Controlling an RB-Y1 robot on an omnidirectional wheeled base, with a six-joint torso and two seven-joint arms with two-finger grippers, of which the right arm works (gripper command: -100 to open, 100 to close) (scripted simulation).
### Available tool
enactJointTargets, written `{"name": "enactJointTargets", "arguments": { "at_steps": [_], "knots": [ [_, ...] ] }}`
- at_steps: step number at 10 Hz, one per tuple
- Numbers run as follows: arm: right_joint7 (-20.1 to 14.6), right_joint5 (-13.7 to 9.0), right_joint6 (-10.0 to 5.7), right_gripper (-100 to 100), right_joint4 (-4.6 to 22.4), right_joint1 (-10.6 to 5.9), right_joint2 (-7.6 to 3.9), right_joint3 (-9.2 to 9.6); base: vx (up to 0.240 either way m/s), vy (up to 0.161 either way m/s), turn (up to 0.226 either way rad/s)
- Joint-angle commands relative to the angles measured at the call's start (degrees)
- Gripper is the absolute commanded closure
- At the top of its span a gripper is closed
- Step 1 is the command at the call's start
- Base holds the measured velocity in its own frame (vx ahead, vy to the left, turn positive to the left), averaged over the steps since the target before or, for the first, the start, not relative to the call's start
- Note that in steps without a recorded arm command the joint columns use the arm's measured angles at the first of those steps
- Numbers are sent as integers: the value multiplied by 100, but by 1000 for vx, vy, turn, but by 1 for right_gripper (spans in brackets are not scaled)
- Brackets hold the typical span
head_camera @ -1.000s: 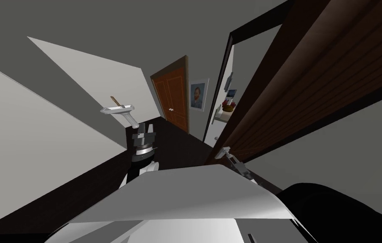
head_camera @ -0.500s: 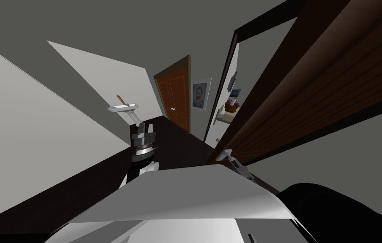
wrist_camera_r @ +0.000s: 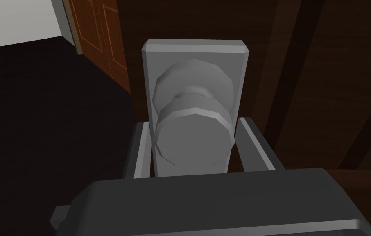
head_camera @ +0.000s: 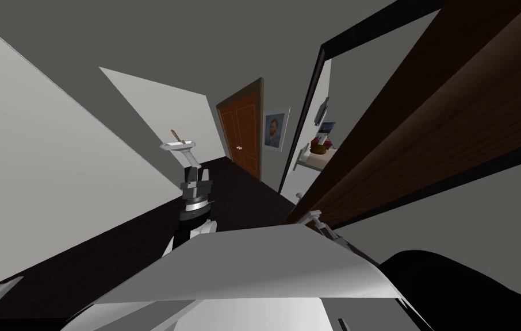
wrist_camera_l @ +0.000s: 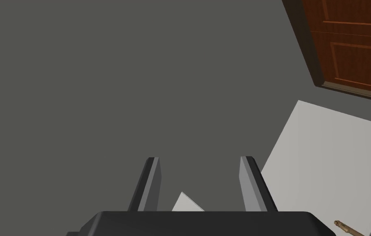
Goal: Pull the door open
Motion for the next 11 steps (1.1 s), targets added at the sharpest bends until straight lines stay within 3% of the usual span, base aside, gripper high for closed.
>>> {"name": "enactJointTargets", "arguments": {
  "at_steps": [1,5,6,11],
  "knots": [
    [-14,78,-260,100,124,128,33,68,-88,-57,96],
    [-57,195,-626,100,306,289,62,165,-90,-47,51],
    [-29,186,-530,100,225,284,49,162,-34,-11,9],
    [-13,233,-1015,100,617,482,290,258,-13,-29,254]
  ]
}}
